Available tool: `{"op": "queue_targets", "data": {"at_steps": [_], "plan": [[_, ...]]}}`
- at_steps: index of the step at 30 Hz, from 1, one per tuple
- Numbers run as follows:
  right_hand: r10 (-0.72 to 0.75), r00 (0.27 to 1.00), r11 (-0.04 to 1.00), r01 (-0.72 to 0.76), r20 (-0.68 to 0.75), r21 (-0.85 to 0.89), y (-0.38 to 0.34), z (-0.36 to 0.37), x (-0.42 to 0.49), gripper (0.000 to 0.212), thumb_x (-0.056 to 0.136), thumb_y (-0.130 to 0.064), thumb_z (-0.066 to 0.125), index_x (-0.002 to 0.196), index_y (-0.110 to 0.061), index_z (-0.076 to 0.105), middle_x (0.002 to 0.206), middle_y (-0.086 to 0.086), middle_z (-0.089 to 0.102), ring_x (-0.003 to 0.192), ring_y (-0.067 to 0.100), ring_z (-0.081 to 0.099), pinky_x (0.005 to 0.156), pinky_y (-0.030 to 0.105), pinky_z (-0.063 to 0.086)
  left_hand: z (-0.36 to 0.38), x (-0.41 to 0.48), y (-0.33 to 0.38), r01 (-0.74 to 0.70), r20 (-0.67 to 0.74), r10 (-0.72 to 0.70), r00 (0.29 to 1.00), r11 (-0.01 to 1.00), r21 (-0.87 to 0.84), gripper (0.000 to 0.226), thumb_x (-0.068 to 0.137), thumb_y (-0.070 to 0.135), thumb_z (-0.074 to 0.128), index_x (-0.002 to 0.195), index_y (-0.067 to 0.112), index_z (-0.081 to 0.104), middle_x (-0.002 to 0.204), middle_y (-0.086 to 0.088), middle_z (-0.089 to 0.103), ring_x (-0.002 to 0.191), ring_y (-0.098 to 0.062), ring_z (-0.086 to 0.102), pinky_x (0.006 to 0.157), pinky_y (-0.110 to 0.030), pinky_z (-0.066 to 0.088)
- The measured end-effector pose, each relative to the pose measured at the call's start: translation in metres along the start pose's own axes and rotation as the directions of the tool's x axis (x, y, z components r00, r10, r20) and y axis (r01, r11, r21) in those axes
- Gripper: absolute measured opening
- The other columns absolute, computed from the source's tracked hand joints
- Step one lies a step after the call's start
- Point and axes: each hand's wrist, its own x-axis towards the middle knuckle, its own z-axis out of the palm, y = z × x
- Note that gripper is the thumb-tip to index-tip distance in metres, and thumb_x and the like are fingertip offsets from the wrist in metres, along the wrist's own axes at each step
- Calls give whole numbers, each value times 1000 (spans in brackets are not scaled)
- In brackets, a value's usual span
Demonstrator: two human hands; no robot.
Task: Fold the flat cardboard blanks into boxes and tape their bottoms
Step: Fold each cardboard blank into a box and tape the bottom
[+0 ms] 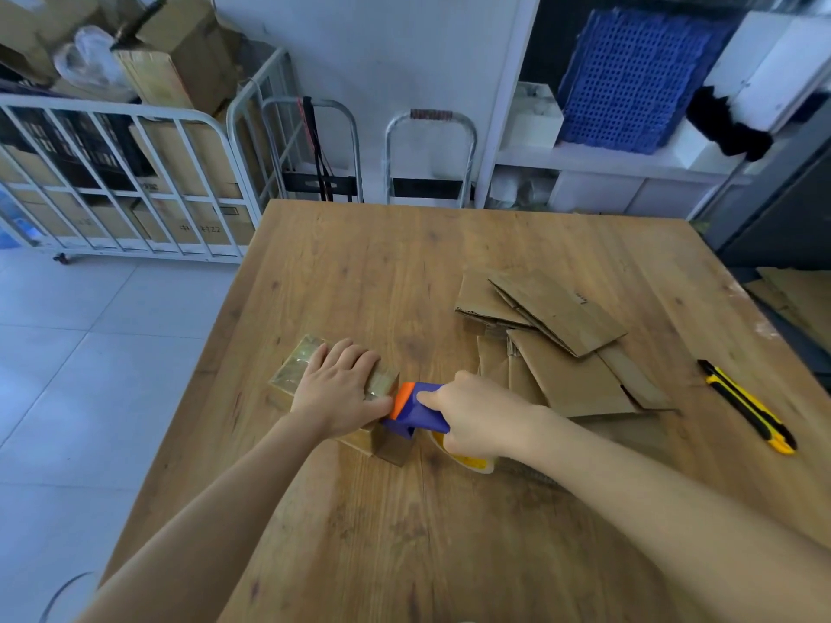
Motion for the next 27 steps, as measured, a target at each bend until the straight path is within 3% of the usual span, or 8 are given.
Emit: {"op": "queue_targets", "data": {"at_steps": [4,10,15,19,21,23,25,27], "plan": [[63,998,993,-60,-27,105,-6,2,2,11,83,-15,56,93,-17,52,72,-1,44,78,22,51,54,27,34,1,0,0,0,5,0,1000,1000,13,91,68,74,17,145,28,30,150,5,30,145,-16,9,118,-41,-1],[186,982,945,-167,-43,282,-10,9,-9,32,83,-12,58,114,-17,59,82,1,48,80,21,47,54,25,29,-2,0,2,2,-5,-2,1000,1000,-22,87,69,70,28,143,26,34,149,5,32,145,-16,10,119,-41,0],[319,947,858,-304,35,414,-11,27,-13,36,83,-13,55,118,-13,62,109,8,61,100,26,57,75,34,46,-3,-3,4,13,0,-13,1000,999,-34,91,64,69,27,143,26,34,150,4,32,145,-16,8,119,-43,-3],[339,937,645,-294,81,705,6,54,-25,59,84,-17,62,140,-24,46,131,-2,52,113,12,53,88,24,45,-4,-3,4,23,3,-23,1000,999,-22,91,67,70,23,146,25,31,152,3,29,146,-17,6,119,-44,-4],[327,939,508,-267,103,819,22,62,-26,61,83,-13,63,141,-25,47,131,-2,55,110,9,55,92,26,48,-3,-4,4,17,12,-17,1000,1000,-13,93,67,71,19,146,24,30,152,3,29,146,-17,7,119,-44,-4],[307,938,447,-290,160,846,32,70,-26,58,85,-12,62,140,-23,47,122,-2,58,105,9,58,88,26,50,-3,-6,4,9,9,-9,1000,1000,-20,87,75,71,16,147,23,29,153,3,28,146,-18,7,119,-45,-3],[284,937,458,-319,204,829,34,78,-25,54,89,-16,59,140,-24,44,117,-3,58,103,10,58,87,26,52,-6,-6,1,14,22,-12,1000,995,-100,67,95,58,17,150,21,25,155,2,25,147,-18,5,119,-42,-3],[276,943,545,-312,185,778,33,85,-25,49,94,-22,53,141,-27,40,118,-4,59,103,9,59,87,26,52,-12,-6,-5,8,63,3,998,984,-179,53,104,38,20,152,17,20,159,0,19,148,-17,3,118,-38,-2]]}}
